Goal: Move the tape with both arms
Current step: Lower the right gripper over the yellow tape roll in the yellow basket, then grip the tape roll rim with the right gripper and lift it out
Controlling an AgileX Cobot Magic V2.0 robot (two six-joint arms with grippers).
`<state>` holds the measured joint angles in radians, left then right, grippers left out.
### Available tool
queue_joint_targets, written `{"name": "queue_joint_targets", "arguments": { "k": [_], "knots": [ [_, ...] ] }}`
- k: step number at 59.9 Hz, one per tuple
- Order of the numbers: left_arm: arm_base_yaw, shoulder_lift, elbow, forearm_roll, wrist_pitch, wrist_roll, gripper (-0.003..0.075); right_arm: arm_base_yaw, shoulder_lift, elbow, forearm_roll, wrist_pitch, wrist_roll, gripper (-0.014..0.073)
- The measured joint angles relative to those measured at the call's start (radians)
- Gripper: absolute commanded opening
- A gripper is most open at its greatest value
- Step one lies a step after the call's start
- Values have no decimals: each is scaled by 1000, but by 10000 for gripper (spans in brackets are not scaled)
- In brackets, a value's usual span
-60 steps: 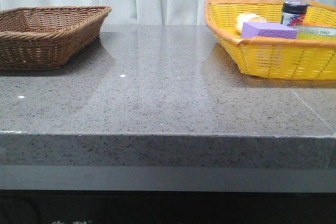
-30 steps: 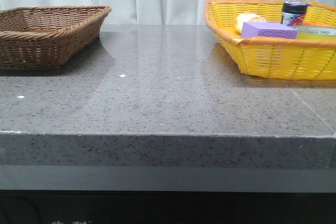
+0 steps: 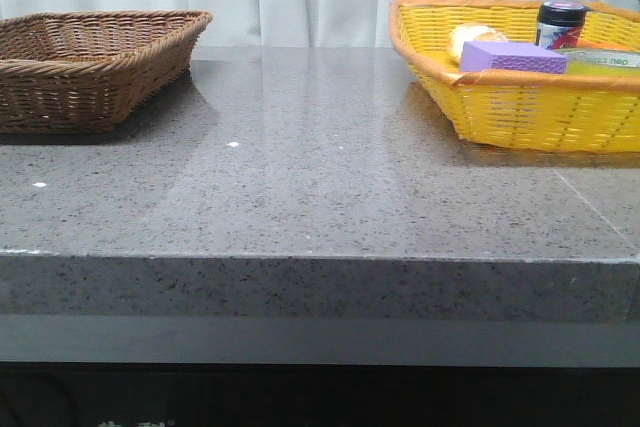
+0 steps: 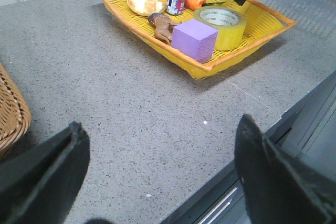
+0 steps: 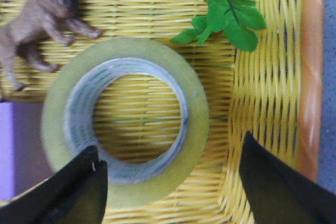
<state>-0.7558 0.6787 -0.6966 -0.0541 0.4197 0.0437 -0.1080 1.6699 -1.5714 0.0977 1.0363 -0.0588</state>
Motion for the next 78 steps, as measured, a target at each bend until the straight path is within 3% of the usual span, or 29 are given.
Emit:
{"name": "queue_joint_targets", "arguments": {
  "k": [21, 41, 78],
  "knots": [
    [0, 0, 0, 0, 0, 0, 564, 0, 151, -9, -38, -79, -23, 529],
    [0, 0, 0, 0, -2, 0, 564, 0, 210, -13, -36, -97, -26, 195],
    [0, 0, 0, 0, -4, 0, 564, 0, 116, -115, -21, 33, -26, 184]
  ]
}}
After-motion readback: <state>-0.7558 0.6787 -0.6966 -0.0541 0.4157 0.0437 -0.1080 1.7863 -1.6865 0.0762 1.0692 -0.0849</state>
